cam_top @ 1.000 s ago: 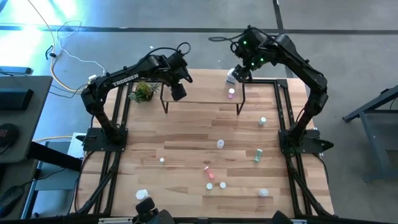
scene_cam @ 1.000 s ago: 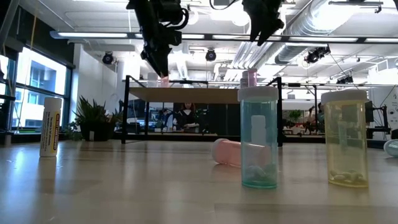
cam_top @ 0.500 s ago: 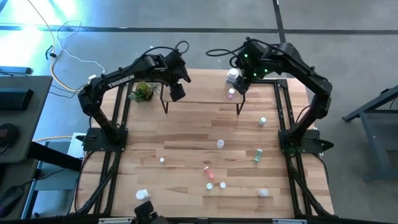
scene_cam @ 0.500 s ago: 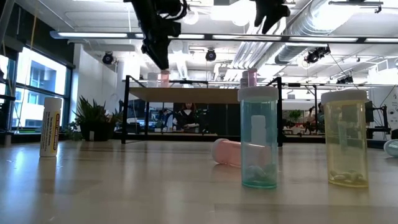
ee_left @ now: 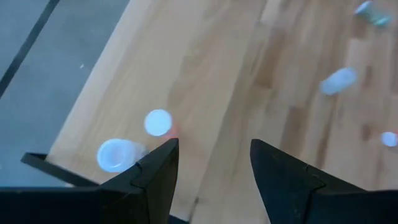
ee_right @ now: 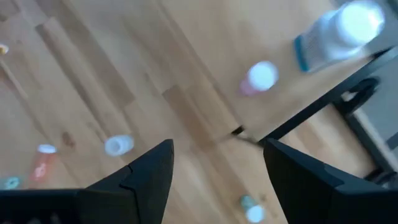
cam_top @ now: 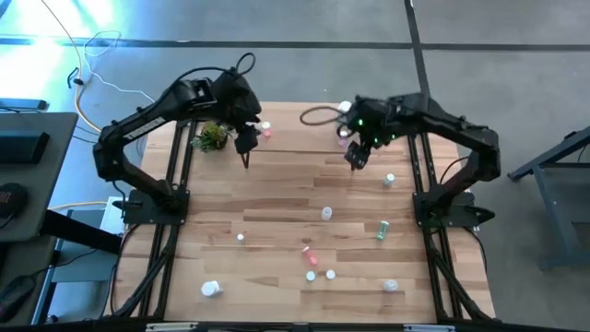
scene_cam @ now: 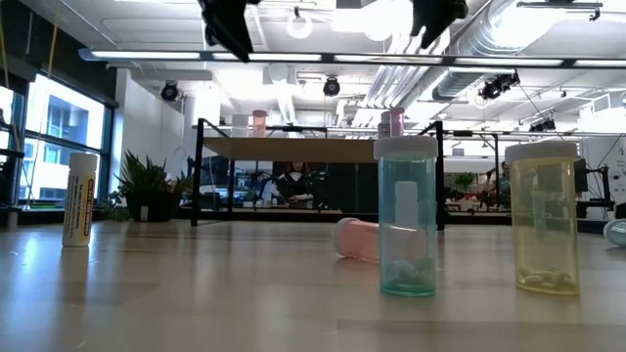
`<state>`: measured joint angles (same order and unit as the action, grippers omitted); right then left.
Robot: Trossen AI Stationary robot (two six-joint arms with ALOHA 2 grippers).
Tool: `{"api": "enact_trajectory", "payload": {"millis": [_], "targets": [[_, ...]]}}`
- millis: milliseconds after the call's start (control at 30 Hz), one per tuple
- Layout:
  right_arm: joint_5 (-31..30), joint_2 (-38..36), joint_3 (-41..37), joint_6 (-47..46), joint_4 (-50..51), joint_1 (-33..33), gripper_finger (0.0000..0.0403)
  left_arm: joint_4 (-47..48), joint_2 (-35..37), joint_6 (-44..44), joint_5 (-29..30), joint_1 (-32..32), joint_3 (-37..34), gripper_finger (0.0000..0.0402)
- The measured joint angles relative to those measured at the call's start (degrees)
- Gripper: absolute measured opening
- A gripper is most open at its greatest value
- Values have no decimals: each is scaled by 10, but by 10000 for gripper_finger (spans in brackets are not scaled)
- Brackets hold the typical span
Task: Pick and place medicine bottles onto shelf by color
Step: Put the top transparent pill bottle on the shelf
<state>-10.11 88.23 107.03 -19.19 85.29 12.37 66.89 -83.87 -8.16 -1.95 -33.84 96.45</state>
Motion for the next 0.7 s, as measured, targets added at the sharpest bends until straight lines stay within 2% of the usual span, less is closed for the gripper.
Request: {"api": "enact_trajectory", "payload": {"millis": [133, 333, 533, 700], "targets": [[18, -43, -90, -40, -61, -31, 240, -17, 26, 9, -27, 11, -23, 191], [23, -88, -189, -71, -138, -71, 240, -89, 75, 63, -35, 29, -141, 191], [48, -109, -264, -64, -221, -105, 240, -171, 118, 135, -34, 57, -233, 191], [83, -110, -314, -35, -262, -122, 240, -233, 143, 187, -32, 98, -279, 191]]}}
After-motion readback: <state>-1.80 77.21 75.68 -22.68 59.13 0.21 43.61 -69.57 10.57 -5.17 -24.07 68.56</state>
